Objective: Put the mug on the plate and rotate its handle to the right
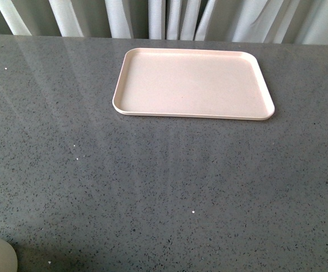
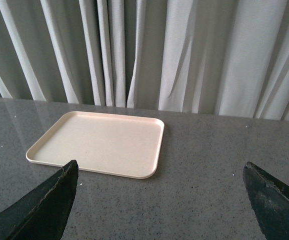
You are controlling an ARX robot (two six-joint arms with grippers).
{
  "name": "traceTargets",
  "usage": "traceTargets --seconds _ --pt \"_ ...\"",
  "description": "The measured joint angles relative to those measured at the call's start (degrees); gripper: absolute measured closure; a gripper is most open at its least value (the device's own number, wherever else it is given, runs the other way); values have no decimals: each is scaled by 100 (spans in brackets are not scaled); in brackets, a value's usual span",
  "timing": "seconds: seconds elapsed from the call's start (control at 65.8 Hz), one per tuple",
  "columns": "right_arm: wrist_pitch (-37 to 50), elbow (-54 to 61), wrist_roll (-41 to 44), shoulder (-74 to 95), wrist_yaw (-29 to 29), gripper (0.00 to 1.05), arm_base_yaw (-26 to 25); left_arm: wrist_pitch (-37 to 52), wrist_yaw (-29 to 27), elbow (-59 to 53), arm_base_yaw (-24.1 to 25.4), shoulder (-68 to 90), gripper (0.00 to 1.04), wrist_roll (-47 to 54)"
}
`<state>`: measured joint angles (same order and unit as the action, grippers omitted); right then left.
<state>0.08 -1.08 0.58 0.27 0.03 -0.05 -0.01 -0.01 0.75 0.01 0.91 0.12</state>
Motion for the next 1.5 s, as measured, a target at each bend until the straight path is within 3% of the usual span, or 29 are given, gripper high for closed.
traceTargets --seconds 0.562,0.684,0.836,0.927,1.048,1.292,1.504 --pt "0 0 0 0 0 9 0 -2 4 2 0 2 9 -2" --pt "0 0 0 0 -13 9 0 -1845 1580 955 328 1499 9 -455" --pt "0 0 0 0 0 9 0 -1360 1998 1832 372 3434 9 -431" --pt "0 0 0 0 -2 9 0 -1137 2131 2533 592 4588 9 179" --pt "0 0 0 0 -2 9 0 -1517 2264 3150 1093 5619 9 1294" --pt "0 0 0 0 -2 9 0 -2262 2555 3484 2000 6382 9 2970" --pt "0 0 0 0 -2 9 0 -2802 2835 3501 2389 6481 9 3786"
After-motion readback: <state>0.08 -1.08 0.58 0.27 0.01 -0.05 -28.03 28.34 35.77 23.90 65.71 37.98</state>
